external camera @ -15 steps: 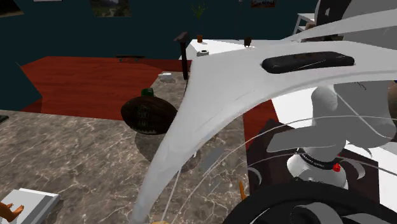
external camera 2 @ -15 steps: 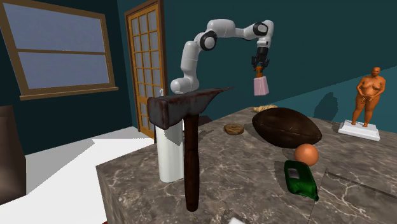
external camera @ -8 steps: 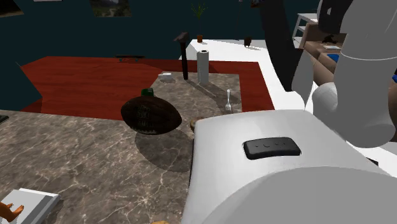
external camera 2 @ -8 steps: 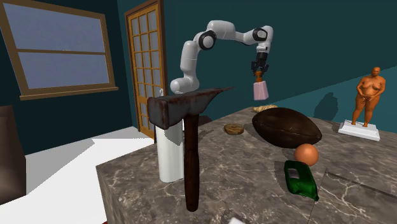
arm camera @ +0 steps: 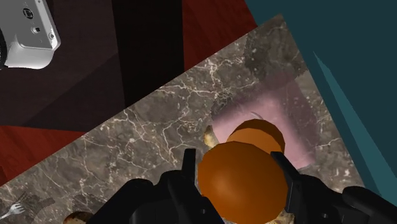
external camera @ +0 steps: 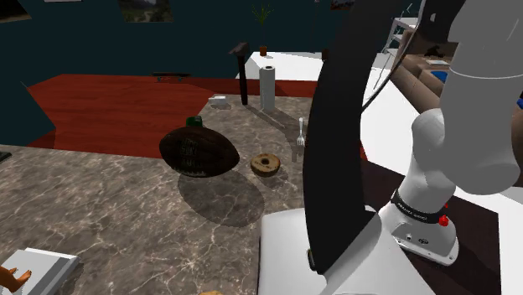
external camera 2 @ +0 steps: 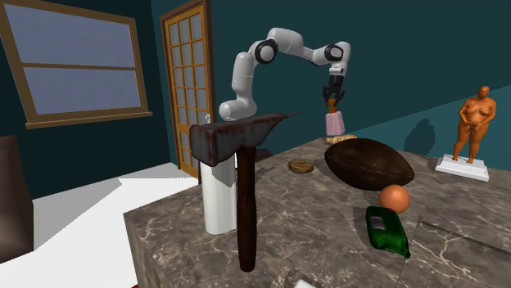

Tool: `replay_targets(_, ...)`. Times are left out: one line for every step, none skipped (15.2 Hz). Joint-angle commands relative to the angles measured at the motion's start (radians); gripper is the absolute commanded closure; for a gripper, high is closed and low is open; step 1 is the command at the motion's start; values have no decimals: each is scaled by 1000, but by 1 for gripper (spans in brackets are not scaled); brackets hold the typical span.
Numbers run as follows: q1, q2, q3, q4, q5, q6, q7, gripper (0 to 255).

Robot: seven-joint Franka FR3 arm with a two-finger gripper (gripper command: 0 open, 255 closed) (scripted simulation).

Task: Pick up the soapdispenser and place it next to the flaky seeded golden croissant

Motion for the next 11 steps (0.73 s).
replay_targets(-2,2,-1,-26,-2,27,4,255)
replay_targets(-3,3,-2,-38,-3,40,6,255)
replay_targets(-3,4,-2,-51,-5,53,8,255)
replay_targets(-4,7,-4,-70,-7,73,12,255)
replay_targets(-4,7,-4,-70,-7,73,12,255)
replay_targets(-4,7,-4,-70,-7,73,12,255)
replay_targets(-4,7,-4,-70,-7,73,12,255)
replay_targets(-4,7,-4,-70,-7,73,12,255)
replay_targets(-4,7,-4,-70,-7,73,12,255)
replay_targets(-4,7,-4,-70,-7,73,12,255)
replay_targets(-4,7,-4,-70,-7,73,12,255)
